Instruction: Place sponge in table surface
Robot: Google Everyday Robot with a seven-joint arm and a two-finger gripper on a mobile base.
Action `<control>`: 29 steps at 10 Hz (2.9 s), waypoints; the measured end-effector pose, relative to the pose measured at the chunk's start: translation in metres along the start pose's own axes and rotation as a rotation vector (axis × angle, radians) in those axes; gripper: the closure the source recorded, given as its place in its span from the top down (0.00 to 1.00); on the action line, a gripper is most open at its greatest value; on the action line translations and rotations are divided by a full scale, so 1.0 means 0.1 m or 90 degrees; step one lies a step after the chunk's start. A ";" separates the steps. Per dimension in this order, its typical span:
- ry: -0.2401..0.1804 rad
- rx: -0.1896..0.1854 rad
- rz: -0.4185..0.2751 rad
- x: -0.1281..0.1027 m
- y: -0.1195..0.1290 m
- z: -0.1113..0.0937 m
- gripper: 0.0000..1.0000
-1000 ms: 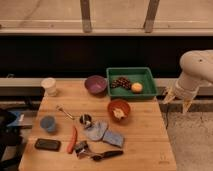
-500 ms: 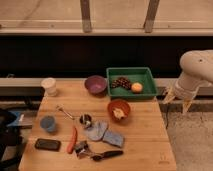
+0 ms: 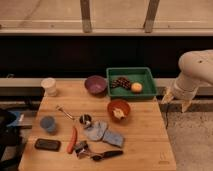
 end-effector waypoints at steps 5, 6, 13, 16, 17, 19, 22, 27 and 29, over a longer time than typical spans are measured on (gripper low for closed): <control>0.010 0.002 -0.214 0.60 1.07 0.18 0.65; 0.028 0.003 -0.266 0.84 1.23 0.23 0.65; 0.044 0.002 -0.283 0.95 1.28 0.25 0.65; 0.089 -0.009 -0.329 1.19 1.44 0.52 0.65; 0.107 -0.014 -0.344 1.30 1.49 0.65 0.65; 0.152 -0.017 -0.384 1.59 1.62 0.89 0.65; 0.198 -0.016 -0.448 1.89 1.86 1.08 0.65; 0.200 -0.017 -0.453 1.90 1.88 1.10 0.65; 0.214 -0.014 -0.475 1.93 2.00 1.20 0.65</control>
